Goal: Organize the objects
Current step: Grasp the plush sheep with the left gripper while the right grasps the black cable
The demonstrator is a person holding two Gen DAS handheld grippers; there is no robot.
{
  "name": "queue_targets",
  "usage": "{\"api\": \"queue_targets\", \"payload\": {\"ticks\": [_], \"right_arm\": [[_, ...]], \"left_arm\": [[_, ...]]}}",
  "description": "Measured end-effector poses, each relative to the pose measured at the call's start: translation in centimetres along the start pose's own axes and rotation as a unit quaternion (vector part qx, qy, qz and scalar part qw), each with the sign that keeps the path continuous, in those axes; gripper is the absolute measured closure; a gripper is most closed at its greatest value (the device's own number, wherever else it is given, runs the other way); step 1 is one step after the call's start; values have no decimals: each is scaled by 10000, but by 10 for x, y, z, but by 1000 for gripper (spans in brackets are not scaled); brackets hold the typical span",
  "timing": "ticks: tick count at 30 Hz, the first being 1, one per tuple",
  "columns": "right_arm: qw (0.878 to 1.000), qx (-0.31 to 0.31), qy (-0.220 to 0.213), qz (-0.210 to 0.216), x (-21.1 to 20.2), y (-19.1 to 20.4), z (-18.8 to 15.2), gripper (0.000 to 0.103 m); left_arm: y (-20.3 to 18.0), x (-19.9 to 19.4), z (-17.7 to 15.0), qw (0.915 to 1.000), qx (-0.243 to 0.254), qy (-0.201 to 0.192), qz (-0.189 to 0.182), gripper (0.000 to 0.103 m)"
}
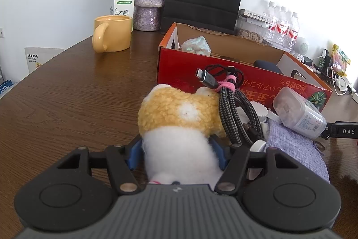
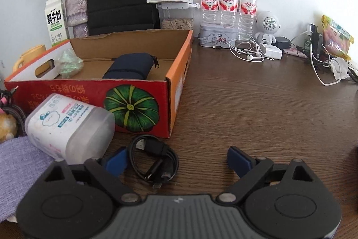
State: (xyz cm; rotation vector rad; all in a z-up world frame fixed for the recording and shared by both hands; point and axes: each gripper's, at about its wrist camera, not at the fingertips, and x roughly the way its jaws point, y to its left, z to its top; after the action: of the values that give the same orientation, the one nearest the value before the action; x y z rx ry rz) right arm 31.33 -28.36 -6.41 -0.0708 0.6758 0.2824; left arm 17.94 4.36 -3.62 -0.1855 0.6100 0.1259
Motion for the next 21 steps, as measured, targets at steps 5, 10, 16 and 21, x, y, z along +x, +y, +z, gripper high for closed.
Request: {"api": "queue_targets", "payload": {"ticks": [5,10,16,21], "right_arm": [[9997,-161,-118,114,-6,6,-1,53],[9993,-288,-173,133,-11,12,-2,63],[9991,-238,-350,-51,-18,12,-3,64],[9987,-123,-480,-113,-25,10,-6,64]], "left_arm": [[0,1,0,10000,-32,-6,0,39],[1,1,1,10000,-40,-7,-7,39],[1,1,1,10000,-65,-17,-32,40],[3,0,0,9999,-106,-35,-39,43]]}}
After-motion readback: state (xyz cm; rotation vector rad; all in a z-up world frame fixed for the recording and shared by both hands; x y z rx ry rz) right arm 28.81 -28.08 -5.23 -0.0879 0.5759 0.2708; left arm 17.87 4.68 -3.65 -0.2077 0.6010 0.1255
